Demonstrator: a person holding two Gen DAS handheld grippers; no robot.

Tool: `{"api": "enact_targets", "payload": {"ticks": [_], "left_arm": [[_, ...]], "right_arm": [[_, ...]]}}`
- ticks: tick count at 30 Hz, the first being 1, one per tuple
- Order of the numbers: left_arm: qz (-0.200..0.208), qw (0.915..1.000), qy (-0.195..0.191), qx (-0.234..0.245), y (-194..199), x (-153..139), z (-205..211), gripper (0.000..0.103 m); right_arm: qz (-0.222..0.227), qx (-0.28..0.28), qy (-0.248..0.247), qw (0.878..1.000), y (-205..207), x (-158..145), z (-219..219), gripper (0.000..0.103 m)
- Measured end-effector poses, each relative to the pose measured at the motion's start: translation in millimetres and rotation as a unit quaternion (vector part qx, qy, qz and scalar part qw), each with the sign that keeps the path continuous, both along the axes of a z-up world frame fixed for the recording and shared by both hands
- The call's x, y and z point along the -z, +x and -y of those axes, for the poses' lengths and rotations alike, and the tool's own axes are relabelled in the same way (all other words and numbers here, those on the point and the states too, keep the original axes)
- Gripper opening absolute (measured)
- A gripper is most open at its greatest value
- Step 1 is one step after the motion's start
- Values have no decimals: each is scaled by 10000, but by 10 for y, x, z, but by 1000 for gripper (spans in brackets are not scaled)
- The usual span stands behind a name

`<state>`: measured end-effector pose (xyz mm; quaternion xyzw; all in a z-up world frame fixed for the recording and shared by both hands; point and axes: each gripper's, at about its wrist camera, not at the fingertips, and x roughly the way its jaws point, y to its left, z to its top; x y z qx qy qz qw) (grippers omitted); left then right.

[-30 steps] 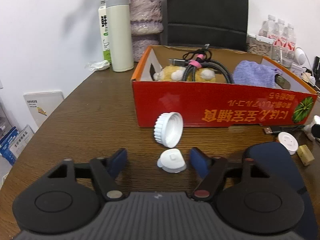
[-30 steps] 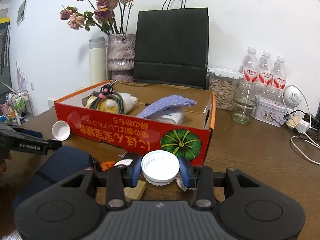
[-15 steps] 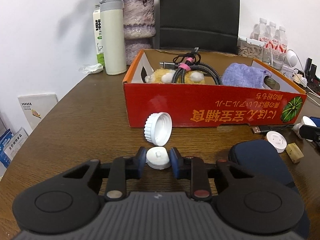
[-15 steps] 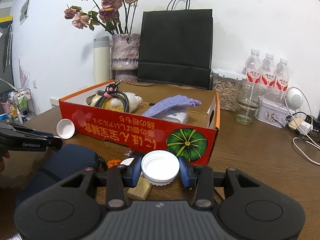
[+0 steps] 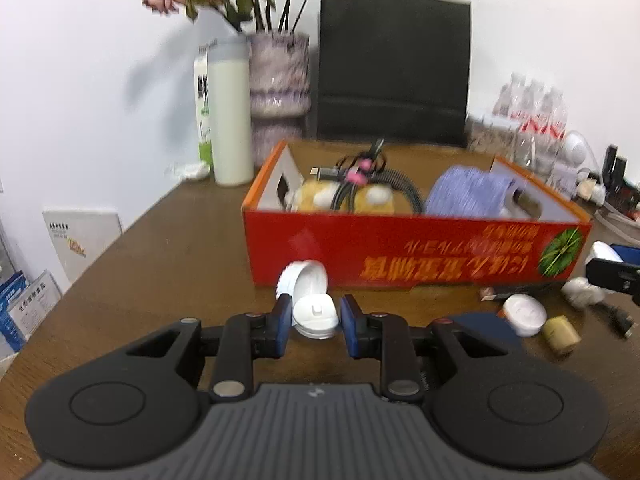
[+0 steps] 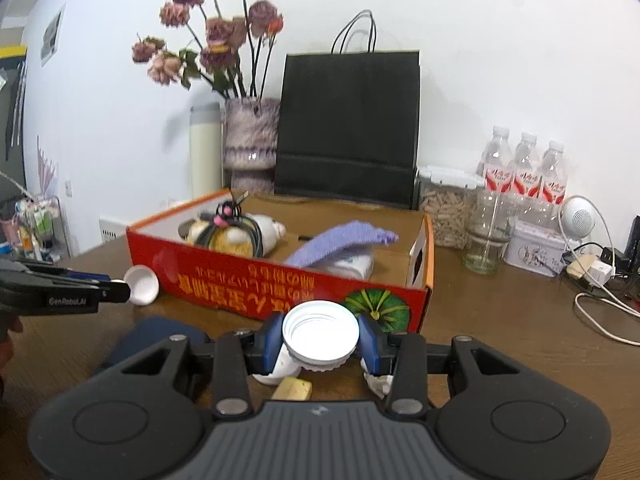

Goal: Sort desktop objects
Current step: 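Carry the cap in the right tool and the lid in the left tool over the box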

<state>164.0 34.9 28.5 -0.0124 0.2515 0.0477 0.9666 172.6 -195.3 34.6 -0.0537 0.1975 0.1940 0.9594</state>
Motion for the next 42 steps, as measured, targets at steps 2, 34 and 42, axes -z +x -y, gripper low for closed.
{"api": "enact_targets", "payload": {"ticks": [2,34,42], "left_arm": [[268,9996,32,73,-84,-99,53,27],[1210,9912,-200,491,950,-775,393,27],[915,9948,20,440,1335,-585,360,27]], "right_arm": [[116,33,30,9999,-34,-59,5,39],[519,257,555,9968,980,-504,-410,39],[291,273,293,9988,1322,-295,-418,39]]}}
